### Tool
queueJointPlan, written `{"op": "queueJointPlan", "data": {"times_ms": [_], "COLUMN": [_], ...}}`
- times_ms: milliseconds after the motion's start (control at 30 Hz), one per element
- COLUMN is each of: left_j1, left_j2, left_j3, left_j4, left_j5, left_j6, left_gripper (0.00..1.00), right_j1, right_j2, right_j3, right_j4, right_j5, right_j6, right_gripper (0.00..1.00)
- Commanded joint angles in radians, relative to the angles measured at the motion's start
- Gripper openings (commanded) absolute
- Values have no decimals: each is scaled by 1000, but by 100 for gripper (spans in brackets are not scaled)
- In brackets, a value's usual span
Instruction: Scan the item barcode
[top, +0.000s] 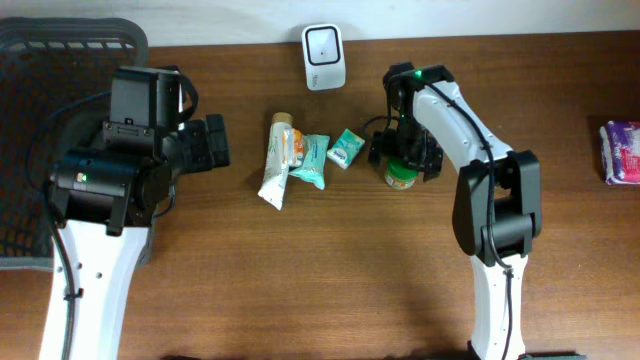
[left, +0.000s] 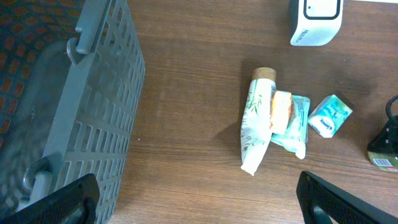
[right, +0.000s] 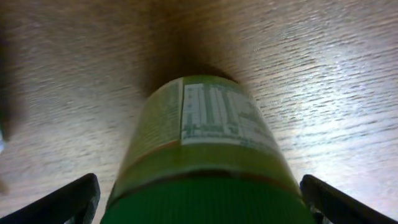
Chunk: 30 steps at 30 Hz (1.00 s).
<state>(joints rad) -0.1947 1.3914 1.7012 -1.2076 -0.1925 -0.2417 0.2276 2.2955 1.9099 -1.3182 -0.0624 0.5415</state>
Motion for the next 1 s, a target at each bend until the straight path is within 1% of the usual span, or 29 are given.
{"op": "queueJointPlan", "data": {"times_ms": [0, 33, 167, 367, 500, 633, 667, 767, 967], "left_j1": [3, 3, 3, 3, 3, 3, 3, 3, 3], "left_j2": [0, 0, 0, 0, 0, 0, 0, 0, 0], "left_j3": [-1, -1, -1, -1, -1, -1, -1, -1, -1], "left_j4": [1, 1, 1, 1, 1, 1, 1, 1, 1], "left_j5": [-14, -14, -14, -14, -14, -14, -14, -14, -14], "left_j6": [15, 15, 15, 15, 15, 15, 15, 15, 15], "left_gripper": [99, 99, 99, 99, 99, 99, 99, 99, 99], "right_j1": [-13, -13, -13, -46, -86, -84, -76, -61, -58], "right_j2": [1, 1, 1, 1, 1, 1, 1, 1, 1], "right_j3": [-16, -16, -16, -16, -16, -16, -16, -16, -16], "right_j4": [26, 34, 58, 55, 37, 26, 26, 25, 26], "right_j5": [-9, -10, -9, -17, -97, -153, -156, -155, -129], "right_j6": [47, 47, 48, 47, 46, 36, 37, 116, 286], "right_gripper": [97, 95, 91, 90, 85, 84, 83, 81, 80]}}
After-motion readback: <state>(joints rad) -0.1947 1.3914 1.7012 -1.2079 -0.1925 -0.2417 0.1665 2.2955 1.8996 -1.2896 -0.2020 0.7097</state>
